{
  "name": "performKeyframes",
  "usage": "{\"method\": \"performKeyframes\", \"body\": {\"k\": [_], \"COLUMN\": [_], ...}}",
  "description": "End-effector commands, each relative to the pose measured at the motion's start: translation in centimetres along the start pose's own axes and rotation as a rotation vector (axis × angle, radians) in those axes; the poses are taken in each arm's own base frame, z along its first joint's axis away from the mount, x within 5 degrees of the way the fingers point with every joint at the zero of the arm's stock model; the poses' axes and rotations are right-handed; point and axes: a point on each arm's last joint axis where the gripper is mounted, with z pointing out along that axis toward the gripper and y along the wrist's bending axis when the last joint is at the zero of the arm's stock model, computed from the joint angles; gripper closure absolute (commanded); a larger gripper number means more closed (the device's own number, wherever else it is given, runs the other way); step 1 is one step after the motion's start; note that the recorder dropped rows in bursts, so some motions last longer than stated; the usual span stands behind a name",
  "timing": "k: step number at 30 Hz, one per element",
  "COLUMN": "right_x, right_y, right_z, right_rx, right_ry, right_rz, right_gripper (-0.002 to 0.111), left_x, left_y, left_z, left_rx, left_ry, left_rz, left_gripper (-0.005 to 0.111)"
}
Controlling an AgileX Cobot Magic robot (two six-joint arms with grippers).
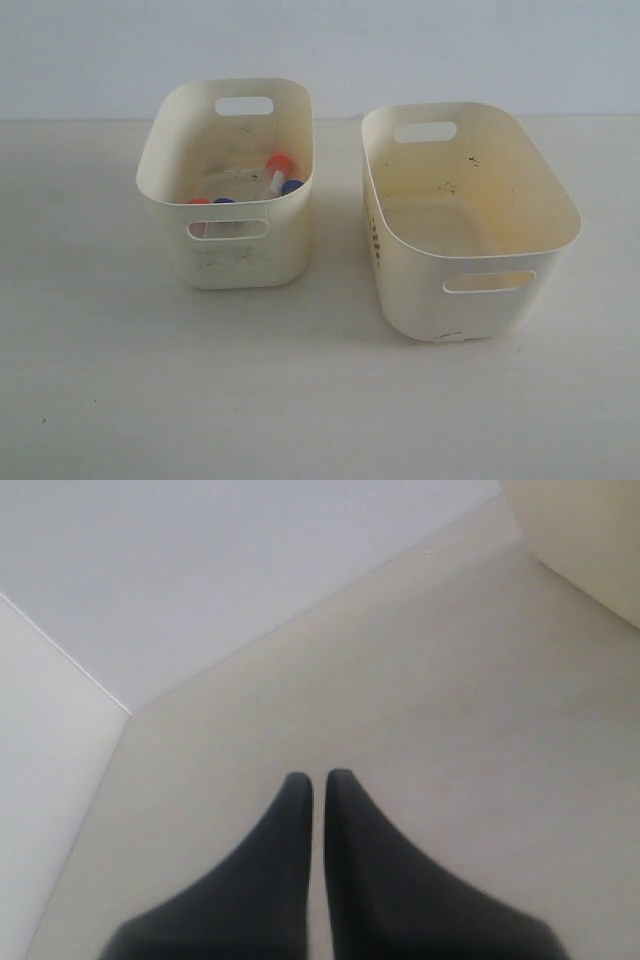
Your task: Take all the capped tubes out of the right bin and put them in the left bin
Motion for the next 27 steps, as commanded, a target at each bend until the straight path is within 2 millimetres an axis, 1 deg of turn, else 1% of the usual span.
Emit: {"method": "performKeyframes", "body": {"k": [1,8,14,16,18,21,27], "right_x": [0.6,0.6,1.3,1.7,2.2,2.7,2.5], "right_y": [-0.4,-0.3,-0.2,-0.2,-0.4,-0.7,-1.1], "right_z": [-0.3,-0.5,-1.3,-1.3,-1.3,-1.4,-1.4], "right_rx": [0.002,-0.004,-0.036,-0.036,-0.023,0.008,0.050], "right_ry": [-0.044,-0.055,-0.024,0.018,0.072,0.135,0.124], "right_rz": [-0.008,-0.067,-0.159,-0.183,-0.237,-0.249,-0.288], "right_gripper": [0.109,0.109,0.109,0.109,0.109,0.109,0.109], "left_x": [-0.1,-0.1,-0.1,-0.1,-0.1,-0.1,-0.1], "left_y": [0.1,0.1,0.1,0.1,0.1,0.1,0.1], "left_z": [0.0,0.0,0.0,0.0,0.0,0.0,0.0], "left_rx": [0.001,0.001,0.001,0.001,0.001,0.001,0.001], "left_ry": [-0.006,-0.006,-0.006,-0.006,-0.006,-0.006,-0.006], "left_rz": [-0.002,-0.002,-0.002,-0.002,-0.002,-0.002,-0.002], "left_gripper": [0.103,0.103,0.103,0.103,0.103,0.103,0.103]}}
